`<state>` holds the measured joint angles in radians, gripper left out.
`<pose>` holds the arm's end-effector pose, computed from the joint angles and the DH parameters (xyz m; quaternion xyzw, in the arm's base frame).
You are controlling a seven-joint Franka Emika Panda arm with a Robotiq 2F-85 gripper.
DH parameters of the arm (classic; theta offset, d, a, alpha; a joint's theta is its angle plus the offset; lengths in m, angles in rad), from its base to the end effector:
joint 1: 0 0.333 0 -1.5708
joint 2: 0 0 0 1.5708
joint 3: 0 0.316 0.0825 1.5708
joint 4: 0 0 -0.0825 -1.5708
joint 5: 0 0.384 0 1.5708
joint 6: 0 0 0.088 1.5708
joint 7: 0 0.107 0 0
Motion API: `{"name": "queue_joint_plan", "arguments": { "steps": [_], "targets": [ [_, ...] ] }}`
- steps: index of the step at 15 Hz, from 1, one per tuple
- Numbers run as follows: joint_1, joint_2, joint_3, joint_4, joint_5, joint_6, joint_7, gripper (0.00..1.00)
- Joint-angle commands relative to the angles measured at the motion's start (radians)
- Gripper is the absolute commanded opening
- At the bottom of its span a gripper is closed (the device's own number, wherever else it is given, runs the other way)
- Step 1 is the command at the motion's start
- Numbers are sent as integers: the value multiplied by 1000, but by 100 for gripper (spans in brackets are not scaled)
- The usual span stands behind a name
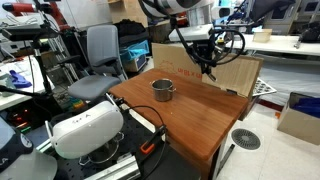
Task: Pick up the marker from the cup and put it on the table
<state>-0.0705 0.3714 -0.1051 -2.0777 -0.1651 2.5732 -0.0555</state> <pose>0.5922 -0.1008 0.2603 0.9958 0.0115 0.0535 0.0740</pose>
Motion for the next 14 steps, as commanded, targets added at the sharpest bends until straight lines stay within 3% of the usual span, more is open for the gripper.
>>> {"name": "queue_joint_plan", "arguments": {
  "steps": [1, 7, 14],
  "targets": [
    [-10, 65, -5, 27, -17, 65, -17, 5],
    [-8, 166, -25, 56, -34, 104, -21, 5],
    [9, 274, -62, 131, -74, 65, 3, 5]
  ]
}}
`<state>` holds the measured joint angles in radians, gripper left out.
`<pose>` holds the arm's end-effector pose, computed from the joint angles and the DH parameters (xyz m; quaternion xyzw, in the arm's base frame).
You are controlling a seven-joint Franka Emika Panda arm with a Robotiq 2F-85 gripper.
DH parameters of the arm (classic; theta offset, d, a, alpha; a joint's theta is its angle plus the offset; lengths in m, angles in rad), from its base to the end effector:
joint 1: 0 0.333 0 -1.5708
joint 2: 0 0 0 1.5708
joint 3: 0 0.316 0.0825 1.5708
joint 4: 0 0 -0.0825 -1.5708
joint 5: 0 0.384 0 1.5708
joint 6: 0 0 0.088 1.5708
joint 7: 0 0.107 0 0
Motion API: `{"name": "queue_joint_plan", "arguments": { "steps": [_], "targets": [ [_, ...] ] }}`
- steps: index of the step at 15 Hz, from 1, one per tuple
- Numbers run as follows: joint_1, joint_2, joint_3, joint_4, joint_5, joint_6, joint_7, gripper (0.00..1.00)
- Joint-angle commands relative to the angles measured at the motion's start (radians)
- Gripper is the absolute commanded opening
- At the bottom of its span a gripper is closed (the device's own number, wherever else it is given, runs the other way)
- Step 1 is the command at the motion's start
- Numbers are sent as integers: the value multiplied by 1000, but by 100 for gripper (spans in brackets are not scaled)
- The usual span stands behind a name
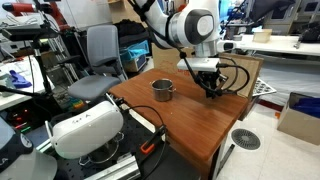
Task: Pick up the marker from the cup and put it on the table
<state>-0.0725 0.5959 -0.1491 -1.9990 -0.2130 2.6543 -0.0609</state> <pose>0.5970 -0.1270 0.1644 0.9948 0.0263 0.0159 0.0970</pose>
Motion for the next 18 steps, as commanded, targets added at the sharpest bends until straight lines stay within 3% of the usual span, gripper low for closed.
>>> {"name": "queue_joint_plan", "arguments": {
  "steps": [1, 5, 6, 8, 15, 18],
  "targets": [
    [10, 62, -18, 66, -23, -26, 10, 5],
    [13, 97, -23, 115, -17, -84, 15, 8],
    [14, 98, -23, 123, -21, -100, 15, 45],
    [11, 98, -18, 133, -19, -118, 13, 50],
    [5, 90, -8, 145, -12, -124, 7, 98],
    [7, 84, -7, 138, -12, -122, 8, 100]
  ]
}}
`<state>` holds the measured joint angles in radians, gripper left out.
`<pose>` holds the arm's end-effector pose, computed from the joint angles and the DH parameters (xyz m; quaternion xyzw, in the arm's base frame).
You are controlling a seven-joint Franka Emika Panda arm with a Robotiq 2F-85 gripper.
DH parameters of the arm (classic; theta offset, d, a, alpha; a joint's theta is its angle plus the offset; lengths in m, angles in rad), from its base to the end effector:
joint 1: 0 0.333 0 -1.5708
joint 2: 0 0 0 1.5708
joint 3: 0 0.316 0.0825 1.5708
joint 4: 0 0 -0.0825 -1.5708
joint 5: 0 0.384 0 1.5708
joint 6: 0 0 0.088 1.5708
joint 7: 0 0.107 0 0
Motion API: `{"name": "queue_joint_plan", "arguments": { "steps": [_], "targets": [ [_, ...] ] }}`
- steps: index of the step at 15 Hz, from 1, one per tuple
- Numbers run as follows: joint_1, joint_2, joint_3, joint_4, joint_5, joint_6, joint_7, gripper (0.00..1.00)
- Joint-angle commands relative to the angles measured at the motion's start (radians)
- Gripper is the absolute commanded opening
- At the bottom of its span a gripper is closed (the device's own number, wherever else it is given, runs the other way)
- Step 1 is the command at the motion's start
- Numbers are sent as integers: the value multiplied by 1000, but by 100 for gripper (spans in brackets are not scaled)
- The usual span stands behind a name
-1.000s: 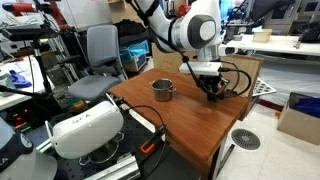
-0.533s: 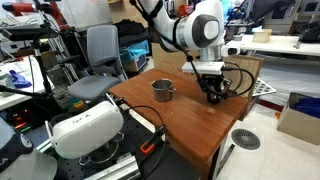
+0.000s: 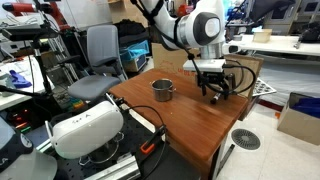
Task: Pick up the marker from the cup and put it on the table
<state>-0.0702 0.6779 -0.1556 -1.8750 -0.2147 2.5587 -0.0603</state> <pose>0.6193 -0.1351 0.1515 0.9939 0.0240 -0.0121 0.1071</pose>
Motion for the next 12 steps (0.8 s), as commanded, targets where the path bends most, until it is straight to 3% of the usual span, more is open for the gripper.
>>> {"name": "queue_joint_plan", "arguments": {
  "steps": [1, 7, 12],
  "targets": [
    [6, -1, 1, 11, -9, -30, 9, 100],
    [-1, -85, 23, -70, 6, -48, -4, 100],
    [-1, -252, 36, -234, -5, -29, -21, 100]
  ]
}}
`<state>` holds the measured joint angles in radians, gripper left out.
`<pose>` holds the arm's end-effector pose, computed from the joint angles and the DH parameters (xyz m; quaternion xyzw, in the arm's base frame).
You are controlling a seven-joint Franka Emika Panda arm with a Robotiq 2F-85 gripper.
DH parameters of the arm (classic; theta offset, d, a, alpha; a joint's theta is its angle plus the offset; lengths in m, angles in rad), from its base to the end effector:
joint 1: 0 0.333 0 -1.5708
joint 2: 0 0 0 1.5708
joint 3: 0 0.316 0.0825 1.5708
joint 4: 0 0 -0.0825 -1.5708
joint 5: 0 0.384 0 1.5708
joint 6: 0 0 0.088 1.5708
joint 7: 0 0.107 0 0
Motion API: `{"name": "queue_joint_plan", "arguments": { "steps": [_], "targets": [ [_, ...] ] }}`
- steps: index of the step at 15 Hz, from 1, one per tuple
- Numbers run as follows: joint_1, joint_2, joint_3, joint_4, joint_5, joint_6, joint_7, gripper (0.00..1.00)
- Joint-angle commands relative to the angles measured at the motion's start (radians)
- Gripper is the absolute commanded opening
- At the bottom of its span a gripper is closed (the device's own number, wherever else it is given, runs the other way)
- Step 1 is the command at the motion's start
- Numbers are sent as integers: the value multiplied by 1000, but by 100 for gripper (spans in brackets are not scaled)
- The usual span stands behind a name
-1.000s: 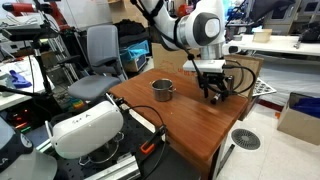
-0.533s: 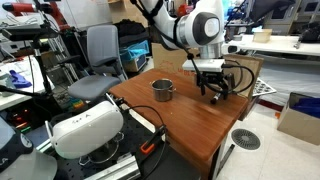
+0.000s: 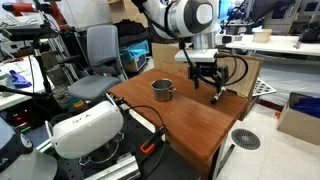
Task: Pick up the marker from the cup and put it on the table
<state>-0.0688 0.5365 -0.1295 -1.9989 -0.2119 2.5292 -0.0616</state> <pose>0.5955 -0.1160 0.1886 0.9952 0.0276 -0.0154 0.0923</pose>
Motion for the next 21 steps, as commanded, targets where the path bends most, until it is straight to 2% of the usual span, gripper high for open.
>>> {"name": "queue_joint_plan", "arguments": {
  "steps": [1, 8, 9, 21],
  "targets": [
    [-2, -150, 12, -146, -10, 1, -24, 100],
    [-2, -419, 48, -358, 3, 19, -64, 100],
    [-1, -357, 45, -298, 0, -1, -38, 100],
    [-1, -366, 45, -309, 0, -1, -38, 100]
  ]
}}
